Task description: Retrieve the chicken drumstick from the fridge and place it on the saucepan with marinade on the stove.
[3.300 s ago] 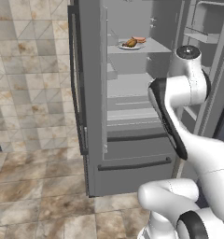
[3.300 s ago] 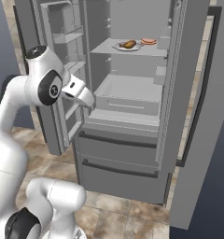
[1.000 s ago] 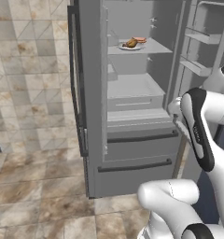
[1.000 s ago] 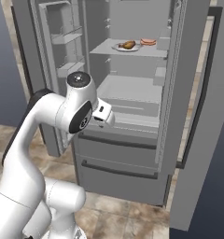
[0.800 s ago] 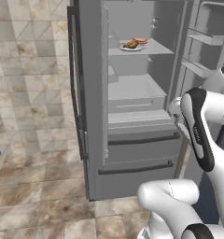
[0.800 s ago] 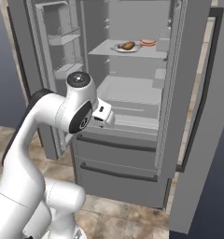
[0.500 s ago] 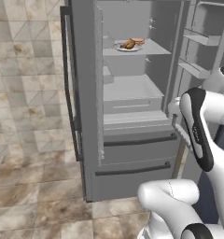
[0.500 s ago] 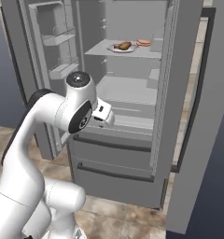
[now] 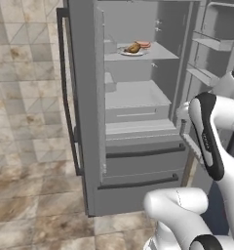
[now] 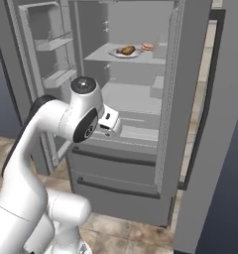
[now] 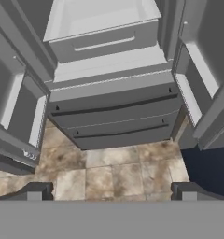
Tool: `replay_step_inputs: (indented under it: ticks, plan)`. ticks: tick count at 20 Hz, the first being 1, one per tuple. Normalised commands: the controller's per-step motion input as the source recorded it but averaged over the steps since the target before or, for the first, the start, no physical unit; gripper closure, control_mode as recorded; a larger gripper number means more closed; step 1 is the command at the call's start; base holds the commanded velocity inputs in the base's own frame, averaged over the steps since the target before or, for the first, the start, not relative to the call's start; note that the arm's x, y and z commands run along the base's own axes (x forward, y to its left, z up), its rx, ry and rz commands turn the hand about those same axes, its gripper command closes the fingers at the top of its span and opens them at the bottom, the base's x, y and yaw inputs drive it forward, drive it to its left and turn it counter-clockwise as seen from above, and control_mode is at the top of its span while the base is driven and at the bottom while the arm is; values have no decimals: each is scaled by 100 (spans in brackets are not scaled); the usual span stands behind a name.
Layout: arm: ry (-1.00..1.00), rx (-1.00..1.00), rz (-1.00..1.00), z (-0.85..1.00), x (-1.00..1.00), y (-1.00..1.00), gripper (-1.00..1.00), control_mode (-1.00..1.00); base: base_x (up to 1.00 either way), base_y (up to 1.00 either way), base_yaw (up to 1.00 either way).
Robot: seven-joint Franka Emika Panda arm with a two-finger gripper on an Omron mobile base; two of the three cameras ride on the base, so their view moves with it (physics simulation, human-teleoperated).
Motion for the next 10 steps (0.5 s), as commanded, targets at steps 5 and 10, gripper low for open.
replay_step_inputs:
  ticks: [5,10]
  plan:
    - [0,0,0,0,0,0,-100,100,70,0,0]
    - [0,0,0,0,0,0,-100,100,68,0,0]
